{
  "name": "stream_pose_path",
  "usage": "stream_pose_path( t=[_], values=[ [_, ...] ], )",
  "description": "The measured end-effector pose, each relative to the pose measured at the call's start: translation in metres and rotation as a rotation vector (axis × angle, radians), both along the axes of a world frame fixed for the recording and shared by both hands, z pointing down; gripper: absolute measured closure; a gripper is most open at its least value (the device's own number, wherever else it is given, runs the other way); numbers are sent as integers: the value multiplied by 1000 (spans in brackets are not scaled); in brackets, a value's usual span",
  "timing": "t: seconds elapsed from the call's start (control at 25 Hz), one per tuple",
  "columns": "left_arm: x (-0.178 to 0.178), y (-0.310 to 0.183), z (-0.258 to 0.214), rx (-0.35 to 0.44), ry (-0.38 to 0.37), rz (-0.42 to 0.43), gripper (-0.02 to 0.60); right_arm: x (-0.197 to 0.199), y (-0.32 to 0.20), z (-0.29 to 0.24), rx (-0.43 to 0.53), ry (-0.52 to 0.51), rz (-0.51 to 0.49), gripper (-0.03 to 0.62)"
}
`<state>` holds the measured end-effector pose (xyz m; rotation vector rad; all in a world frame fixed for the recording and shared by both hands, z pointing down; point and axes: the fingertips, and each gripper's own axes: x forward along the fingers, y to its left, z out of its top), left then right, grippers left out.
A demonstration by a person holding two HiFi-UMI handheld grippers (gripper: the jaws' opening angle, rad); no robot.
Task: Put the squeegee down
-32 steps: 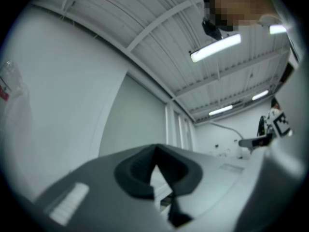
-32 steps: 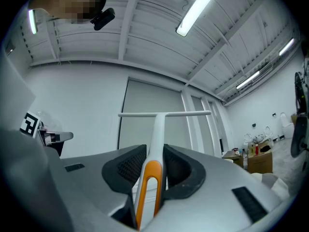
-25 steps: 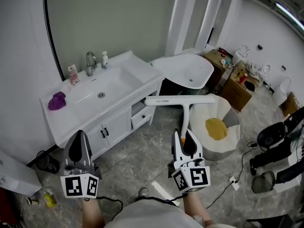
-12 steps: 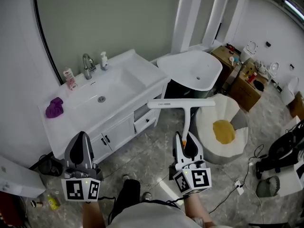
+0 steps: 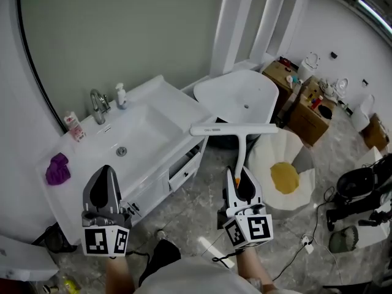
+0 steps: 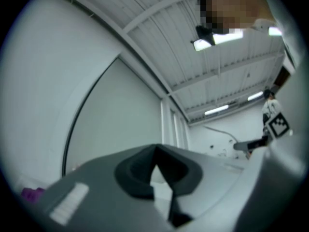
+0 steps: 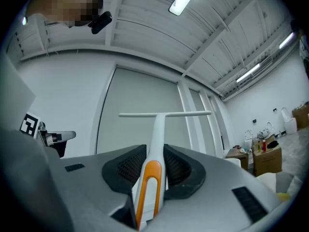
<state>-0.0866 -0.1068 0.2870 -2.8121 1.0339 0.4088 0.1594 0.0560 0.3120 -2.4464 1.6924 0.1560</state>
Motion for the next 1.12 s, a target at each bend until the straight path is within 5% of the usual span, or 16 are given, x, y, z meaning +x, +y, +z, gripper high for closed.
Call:
stream_pose_path(
  t=[0.64,1.12],
  values=[
    [8,-152,2,-20,6,21,574,12,-145,-2,18,-24,20,485],
    [60,-209,15,-49,11,78,574,55,-210,17,-90,-19,5,485]
  ],
)
